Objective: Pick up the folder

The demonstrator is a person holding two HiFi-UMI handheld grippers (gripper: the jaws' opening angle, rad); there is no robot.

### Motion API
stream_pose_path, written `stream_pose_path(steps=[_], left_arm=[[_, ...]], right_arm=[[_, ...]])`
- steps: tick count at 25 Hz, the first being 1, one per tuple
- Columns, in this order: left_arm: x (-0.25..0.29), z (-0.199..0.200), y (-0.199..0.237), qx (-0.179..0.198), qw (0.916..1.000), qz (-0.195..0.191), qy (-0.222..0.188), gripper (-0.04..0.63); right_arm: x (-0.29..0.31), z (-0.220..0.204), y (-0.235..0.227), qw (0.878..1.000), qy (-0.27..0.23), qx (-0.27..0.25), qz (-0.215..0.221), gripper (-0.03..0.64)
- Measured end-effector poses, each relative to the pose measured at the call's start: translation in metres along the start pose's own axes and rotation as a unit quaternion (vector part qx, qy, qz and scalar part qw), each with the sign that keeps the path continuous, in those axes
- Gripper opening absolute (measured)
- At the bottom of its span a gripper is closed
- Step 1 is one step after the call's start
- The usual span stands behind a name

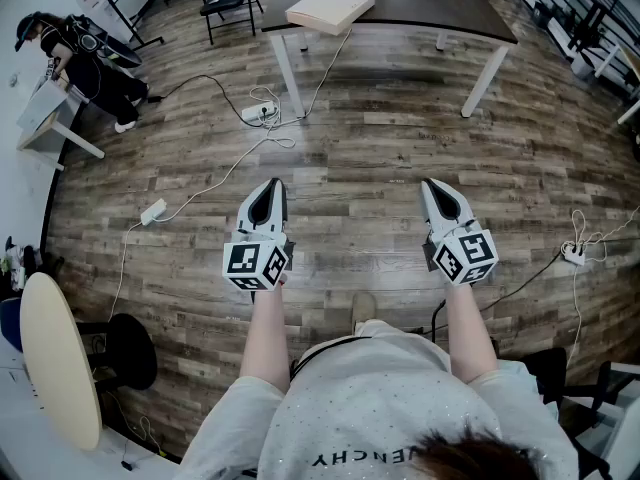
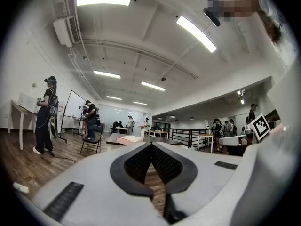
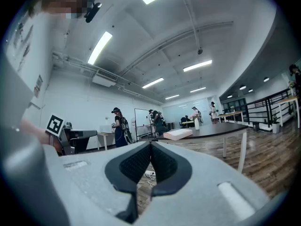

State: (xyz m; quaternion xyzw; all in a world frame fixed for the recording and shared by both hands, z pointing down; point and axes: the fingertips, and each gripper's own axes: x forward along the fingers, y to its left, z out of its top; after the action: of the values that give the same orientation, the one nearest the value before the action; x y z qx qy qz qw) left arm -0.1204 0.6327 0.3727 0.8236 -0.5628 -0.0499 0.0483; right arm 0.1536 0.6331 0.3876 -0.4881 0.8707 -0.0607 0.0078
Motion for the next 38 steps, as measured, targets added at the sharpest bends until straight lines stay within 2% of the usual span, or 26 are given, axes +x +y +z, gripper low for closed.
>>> stream_pose_path(steps=[10, 21, 26, 29, 38], left_arm=[[0.071, -0.016, 0.007, -0.006, 0.9999, 0.008, 0.012, -0.002], [0.115, -0.025, 0.005, -0.005, 0.9998, 0.001, 0.02, -0.002], [0.134, -0.034, 0.011, -0.009, 0.9996, 0.002, 0.026, -0.002], [0.152, -0.038, 0.018, -0.011, 0.9995, -0.001, 0.03, -0.002], [0.247, -0.044, 0.071, -0.023, 0.9992, -0.005, 0.033, -0.002]], right_arm=[[0.052, -0.008, -0.05, 1.0, 0.016, 0.0, 0.012, 0.0], [0.075, -0.009, -0.083, 1.0, 0.009, 0.009, 0.007, 0.002], [0.092, -0.01, -0.092, 1.0, 0.012, 0.009, 0.007, 0.073], [0.108, -0.011, -0.102, 1.0, 0.015, 0.01, 0.006, 0.094], [0.191, -0.011, -0.147, 0.999, 0.027, 0.019, -0.011, 0.153]])
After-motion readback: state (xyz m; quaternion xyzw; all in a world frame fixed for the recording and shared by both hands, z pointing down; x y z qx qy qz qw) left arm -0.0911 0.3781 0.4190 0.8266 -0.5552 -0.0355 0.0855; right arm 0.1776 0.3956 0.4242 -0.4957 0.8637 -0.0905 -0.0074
